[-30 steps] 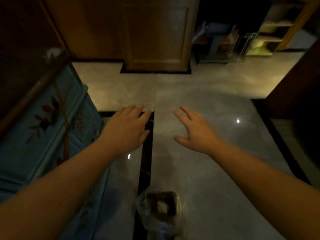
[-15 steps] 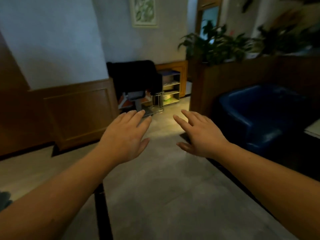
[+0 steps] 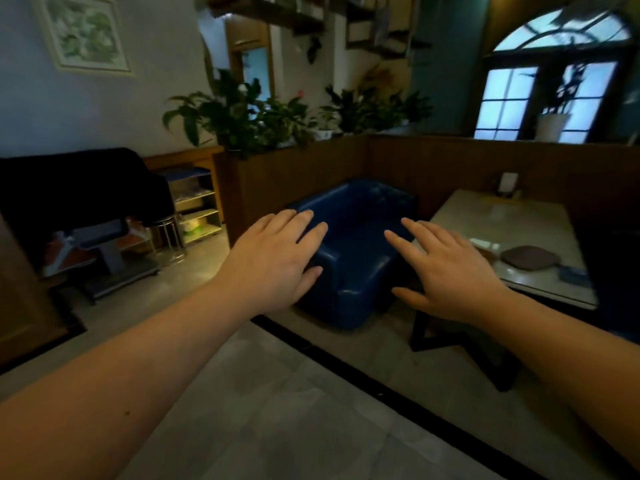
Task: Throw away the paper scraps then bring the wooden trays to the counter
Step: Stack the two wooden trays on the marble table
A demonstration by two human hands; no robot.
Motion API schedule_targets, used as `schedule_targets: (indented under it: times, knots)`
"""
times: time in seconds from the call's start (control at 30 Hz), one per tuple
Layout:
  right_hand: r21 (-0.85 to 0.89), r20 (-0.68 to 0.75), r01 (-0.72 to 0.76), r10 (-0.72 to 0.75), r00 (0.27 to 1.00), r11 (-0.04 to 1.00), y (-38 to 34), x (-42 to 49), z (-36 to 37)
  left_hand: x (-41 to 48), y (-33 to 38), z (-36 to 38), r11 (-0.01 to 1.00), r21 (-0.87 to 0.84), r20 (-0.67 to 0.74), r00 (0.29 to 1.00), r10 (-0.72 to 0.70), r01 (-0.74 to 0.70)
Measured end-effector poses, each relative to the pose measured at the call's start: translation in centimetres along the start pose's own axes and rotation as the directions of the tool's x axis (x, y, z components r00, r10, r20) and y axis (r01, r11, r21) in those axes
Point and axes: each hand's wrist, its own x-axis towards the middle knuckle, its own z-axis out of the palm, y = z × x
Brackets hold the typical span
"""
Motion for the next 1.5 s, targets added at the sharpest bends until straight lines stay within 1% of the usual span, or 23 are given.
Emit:
schedule_targets:
  times: [0.1, 0.27, 0.5, 0.67, 0.9, 1.03, 1.13, 1.27, 1.5]
  knots:
    - [-0.048, 0.038, -0.108, 0.11, 0.993, 0.993, 7.8, -2.0, 0.9, 6.5, 4.5, 1.9, 0.996, -0.069, -0.034, 0.997, 0.063, -0.065]
    - [-0.087, 0.075, -0.254, 0.26, 0.963, 0.963, 16.3, -4.6, 2.6, 15.2, 10.8, 4.5, 0.978, -0.141, -0.062, 0.988, 0.144, -0.151]
    - [-0.114, 0.083, -0.437, 0.447, 0.891, 0.892, 24.8, -6.1, 7.4, 25.3, 17.2, 9.8, 0.934, -0.243, -0.108, 0.964, 0.243, -0.263]
    - [-0.128, 0.107, -0.524, 0.537, 0.837, 0.842, 30.1, -4.5, 11.7, 32.9, 19.6, 15.1, 0.907, -0.261, -0.138, 0.943, 0.303, -0.329]
    - [-0.162, 0.147, -0.598, 0.619, 0.772, 0.785, 38.4, 1.9, 17.4, 46.3, 21.3, 22.3, 0.861, -0.293, -0.171, 0.909, 0.381, -0.416]
    - [-0.15, 0.153, -0.662, 0.679, 0.718, 0.734, 43.5, 5.7, 20.1, 53.8, 21.9, 26.4, 0.832, -0.266, -0.174, 0.873, 0.455, -0.486]
    - [-0.148, 0.171, -0.681, 0.697, 0.696, 0.717, 46.9, 7.8, 22.3, 58.4, 23.0, 29.2, 0.826, -0.261, -0.171, 0.866, 0.47, -0.5]
    - [-0.145, 0.179, -0.696, 0.71, 0.681, 0.703, 51.6, 10.0, 25.3, 63.7, 24.6, 32.6, 0.826, -0.248, -0.165, 0.862, 0.479, -0.506]
    - [-0.07, 0.157, -0.703, 0.704, 0.693, 0.708, 62.3, 15.1, 32.1, 73.5, 27.5, 39.5, 0.843, -0.229, -0.129, 0.873, 0.47, -0.487]
